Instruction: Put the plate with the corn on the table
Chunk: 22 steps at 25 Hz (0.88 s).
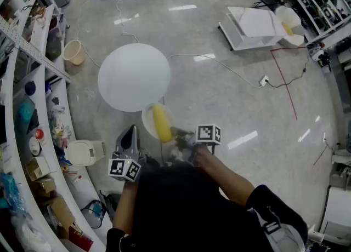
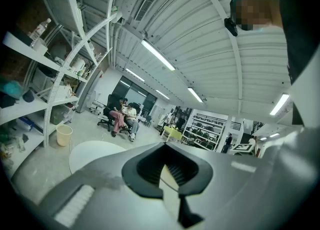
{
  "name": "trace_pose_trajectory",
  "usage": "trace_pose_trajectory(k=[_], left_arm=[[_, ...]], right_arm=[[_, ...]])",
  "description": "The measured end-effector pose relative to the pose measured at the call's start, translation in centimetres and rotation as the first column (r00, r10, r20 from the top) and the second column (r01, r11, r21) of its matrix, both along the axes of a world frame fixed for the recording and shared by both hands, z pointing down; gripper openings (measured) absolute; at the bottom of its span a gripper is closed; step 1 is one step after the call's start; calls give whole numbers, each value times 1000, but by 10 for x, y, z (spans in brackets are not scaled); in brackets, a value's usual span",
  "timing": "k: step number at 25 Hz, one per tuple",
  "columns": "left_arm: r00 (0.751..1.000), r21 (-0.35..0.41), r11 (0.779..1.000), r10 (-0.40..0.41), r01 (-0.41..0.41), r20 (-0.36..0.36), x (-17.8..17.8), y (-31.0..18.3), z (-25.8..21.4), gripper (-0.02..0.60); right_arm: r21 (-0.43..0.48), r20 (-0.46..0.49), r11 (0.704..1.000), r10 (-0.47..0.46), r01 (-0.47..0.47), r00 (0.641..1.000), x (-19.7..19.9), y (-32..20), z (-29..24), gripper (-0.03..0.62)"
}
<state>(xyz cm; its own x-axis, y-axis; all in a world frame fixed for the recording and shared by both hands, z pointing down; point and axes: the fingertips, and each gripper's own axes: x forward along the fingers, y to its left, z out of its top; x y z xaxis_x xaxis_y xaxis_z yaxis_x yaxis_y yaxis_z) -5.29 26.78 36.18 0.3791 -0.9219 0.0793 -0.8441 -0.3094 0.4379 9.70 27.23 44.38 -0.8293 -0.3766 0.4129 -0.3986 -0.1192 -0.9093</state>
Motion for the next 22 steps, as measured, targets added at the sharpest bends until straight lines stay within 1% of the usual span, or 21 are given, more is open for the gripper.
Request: trace_pose_trajectory(k=[13, 22], left_arm=[[1000, 4, 1000, 3, -3, -1, 3, 5, -1, 5], [1000, 3, 1000, -15, 15, -1, 19, 12, -3, 5]], right_arm=[[8, -3, 1000, 1, -1, 1000, 2, 4, -2, 28], [17, 1, 1000, -4, 4, 1000, 20, 7, -7, 29]])
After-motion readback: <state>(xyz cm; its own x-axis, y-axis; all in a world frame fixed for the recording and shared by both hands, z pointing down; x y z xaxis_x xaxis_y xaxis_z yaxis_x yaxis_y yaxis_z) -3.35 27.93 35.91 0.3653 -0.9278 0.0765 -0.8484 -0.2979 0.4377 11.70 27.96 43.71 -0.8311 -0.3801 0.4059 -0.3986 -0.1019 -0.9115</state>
